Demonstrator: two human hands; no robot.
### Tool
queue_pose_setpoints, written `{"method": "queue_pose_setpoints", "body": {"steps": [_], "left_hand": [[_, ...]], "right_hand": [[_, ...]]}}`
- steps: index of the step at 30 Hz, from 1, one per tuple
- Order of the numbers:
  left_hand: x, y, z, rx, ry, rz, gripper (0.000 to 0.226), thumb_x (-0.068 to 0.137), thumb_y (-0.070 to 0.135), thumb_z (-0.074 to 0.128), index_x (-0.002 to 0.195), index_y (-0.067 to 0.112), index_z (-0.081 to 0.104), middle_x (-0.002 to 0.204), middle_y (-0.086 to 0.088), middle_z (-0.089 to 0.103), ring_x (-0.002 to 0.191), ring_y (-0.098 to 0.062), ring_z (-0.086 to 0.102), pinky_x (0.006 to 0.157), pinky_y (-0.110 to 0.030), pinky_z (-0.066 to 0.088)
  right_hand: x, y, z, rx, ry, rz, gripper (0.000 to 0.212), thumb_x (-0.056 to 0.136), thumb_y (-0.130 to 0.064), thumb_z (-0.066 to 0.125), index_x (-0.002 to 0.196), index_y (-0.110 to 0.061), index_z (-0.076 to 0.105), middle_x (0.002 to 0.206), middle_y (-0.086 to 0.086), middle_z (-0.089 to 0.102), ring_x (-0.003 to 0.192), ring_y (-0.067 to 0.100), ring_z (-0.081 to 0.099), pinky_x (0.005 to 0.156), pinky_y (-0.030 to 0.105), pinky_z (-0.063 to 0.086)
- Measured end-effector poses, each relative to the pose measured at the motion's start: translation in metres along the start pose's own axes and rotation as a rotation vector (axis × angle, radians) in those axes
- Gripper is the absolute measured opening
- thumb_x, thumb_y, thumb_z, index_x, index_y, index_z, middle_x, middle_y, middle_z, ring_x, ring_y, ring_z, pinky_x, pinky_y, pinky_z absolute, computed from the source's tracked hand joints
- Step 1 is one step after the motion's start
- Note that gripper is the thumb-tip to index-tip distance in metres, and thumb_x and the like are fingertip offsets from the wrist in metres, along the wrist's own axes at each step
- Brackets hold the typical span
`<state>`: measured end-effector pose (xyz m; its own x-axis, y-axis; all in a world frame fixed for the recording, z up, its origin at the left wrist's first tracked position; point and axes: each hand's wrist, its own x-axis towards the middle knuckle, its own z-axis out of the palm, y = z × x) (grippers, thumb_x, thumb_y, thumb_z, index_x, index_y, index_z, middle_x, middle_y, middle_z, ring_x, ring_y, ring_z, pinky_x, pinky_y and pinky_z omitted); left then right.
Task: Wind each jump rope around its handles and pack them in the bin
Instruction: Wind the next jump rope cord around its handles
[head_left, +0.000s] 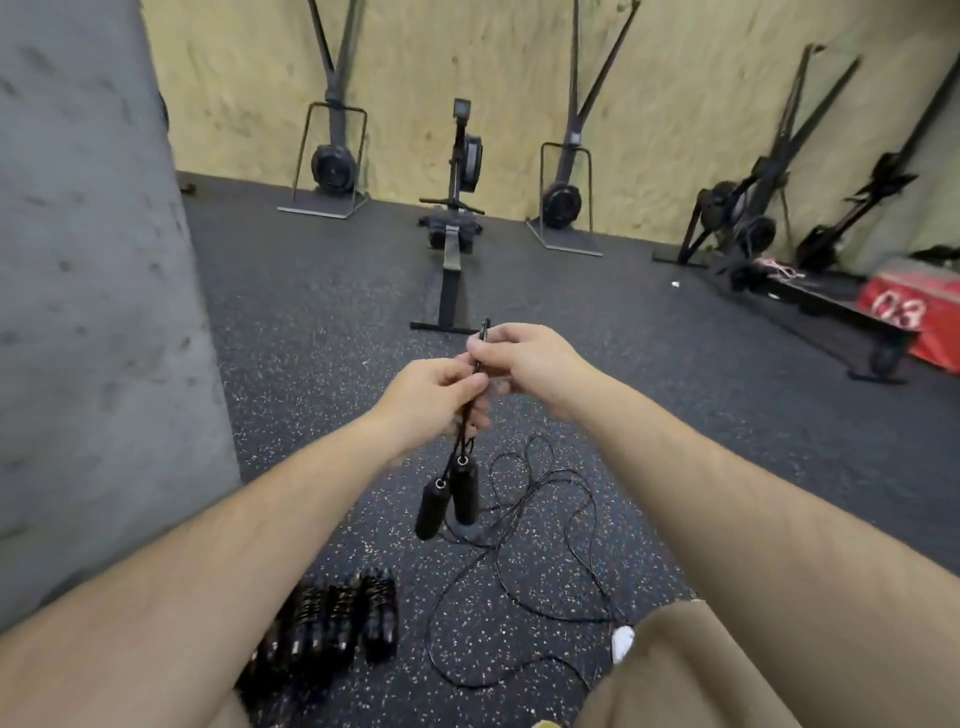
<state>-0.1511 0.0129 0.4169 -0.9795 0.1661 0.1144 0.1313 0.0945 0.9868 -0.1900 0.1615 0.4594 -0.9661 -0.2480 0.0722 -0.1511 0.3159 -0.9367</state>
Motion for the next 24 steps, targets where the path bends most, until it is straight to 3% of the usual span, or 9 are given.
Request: {"method": "queue_pose_setpoints", "body": {"steps": [3, 6, 9, 12, 16, 19, 21, 23, 24], "left_hand": [[0.007, -0.009, -0.018, 0.014, -0.047, -0.036, 0.018, 0.102, 0.01, 0.058, 0.1, -0.003, 0.07, 0.084, -0.01, 0.071, 0.079, -0.025, 0.074, 0.083, -0.044, 0.062], [0.016, -0.021, -0.022, 0.053, -0.093, -0.095, 0.018, 0.1, 0.008, 0.059, 0.107, -0.007, 0.068, 0.091, -0.013, 0.075, 0.091, -0.029, 0.075, 0.088, -0.039, 0.061], [0.021, -0.037, -0.023, 0.179, -0.143, -0.119, 0.018, 0.1, 0.01, 0.06, 0.102, -0.005, 0.069, 0.091, -0.012, 0.076, 0.091, -0.026, 0.075, 0.091, -0.037, 0.059], [0.034, -0.044, -0.031, 0.262, -0.109, -0.094, 0.022, 0.102, 0.009, 0.057, 0.101, -0.011, 0.066, 0.084, -0.01, 0.074, 0.081, -0.022, 0.075, 0.089, -0.039, 0.059], [0.052, -0.044, -0.043, 0.273, -0.034, -0.031, 0.02, 0.103, 0.009, 0.053, 0.102, -0.001, 0.071, 0.081, -0.006, 0.072, 0.079, -0.019, 0.071, 0.085, -0.038, 0.059], [0.056, -0.047, -0.043, 0.181, -0.076, -0.07, 0.02, 0.104, 0.006, 0.051, 0.102, -0.005, 0.068, 0.082, -0.006, 0.072, 0.082, -0.019, 0.07, 0.08, -0.03, 0.056], [0.059, -0.05, -0.04, 0.159, -0.087, -0.071, 0.018, 0.103, 0.01, 0.055, 0.096, 0.004, 0.07, 0.084, -0.002, 0.074, 0.086, -0.017, 0.071, 0.085, -0.031, 0.055], [0.061, -0.058, -0.038, 0.25, -0.063, -0.045, 0.006, 0.096, 0.021, 0.068, 0.096, 0.016, 0.072, 0.092, 0.003, 0.076, 0.092, -0.015, 0.071, 0.093, -0.031, 0.054], [0.062, -0.062, -0.039, 0.357, -0.054, -0.046, 0.013, 0.091, 0.026, 0.074, 0.101, 0.019, 0.072, 0.098, 0.003, 0.076, 0.097, -0.015, 0.07, 0.095, -0.032, 0.053]], "right_hand": [[0.005, 0.01, 0.007, -0.001, 0.03, -0.024, 0.015, 0.094, -0.023, 0.068, 0.097, -0.009, 0.069, 0.097, 0.007, 0.078, 0.08, 0.015, 0.067, 0.062, 0.026, 0.049], [0.015, 0.017, 0.015, 0.109, 0.126, -0.053, 0.016, 0.096, -0.016, 0.066, 0.104, -0.002, 0.066, 0.093, 0.007, 0.078, 0.072, 0.009, 0.065, 0.058, 0.022, 0.05], [0.029, 0.03, 0.021, 0.203, 0.195, -0.058, 0.022, 0.095, -0.014, 0.067, 0.109, 0.002, 0.063, 0.092, 0.009, 0.078, 0.067, 0.006, 0.06, 0.057, 0.02, 0.049], [0.037, 0.05, 0.023, 0.165, 0.094, -0.034, 0.02, 0.096, -0.026, 0.066, 0.105, -0.009, 0.068, 0.094, 0.002, 0.078, 0.077, 0.009, 0.06, 0.059, 0.022, 0.048], [0.046, 0.07, 0.03, -0.008, -0.128, 0.0, 0.028, 0.094, -0.034, 0.068, 0.109, -0.012, 0.071, 0.083, -0.002, 0.072, 0.082, 0.012, 0.064, 0.059, 0.023, 0.045], [0.05, 0.065, 0.034, 0.113, -0.011, -0.002, 0.02, 0.095, -0.018, 0.067, 0.105, -0.001, 0.07, 0.074, 0.002, 0.067, 0.067, 0.015, 0.061, 0.053, 0.018, 0.044], [0.052, 0.064, 0.036, 0.194, 0.036, 0.0, 0.014, 0.095, -0.013, 0.067, 0.098, 0.0, 0.07, 0.071, 0.006, 0.065, 0.059, 0.016, 0.057, 0.052, 0.019, 0.045], [0.055, 0.068, 0.037, 0.174, 0.098, -0.016, 0.012, 0.094, -0.017, 0.068, 0.091, -0.007, 0.072, 0.074, 0.005, 0.066, 0.063, 0.015, 0.058, 0.056, 0.023, 0.047], [0.057, 0.069, 0.036, 0.166, 0.138, -0.024, 0.011, 0.094, -0.019, 0.068, 0.089, -0.01, 0.072, 0.075, 0.004, 0.065, 0.064, 0.013, 0.058, 0.056, 0.022, 0.047]]}}
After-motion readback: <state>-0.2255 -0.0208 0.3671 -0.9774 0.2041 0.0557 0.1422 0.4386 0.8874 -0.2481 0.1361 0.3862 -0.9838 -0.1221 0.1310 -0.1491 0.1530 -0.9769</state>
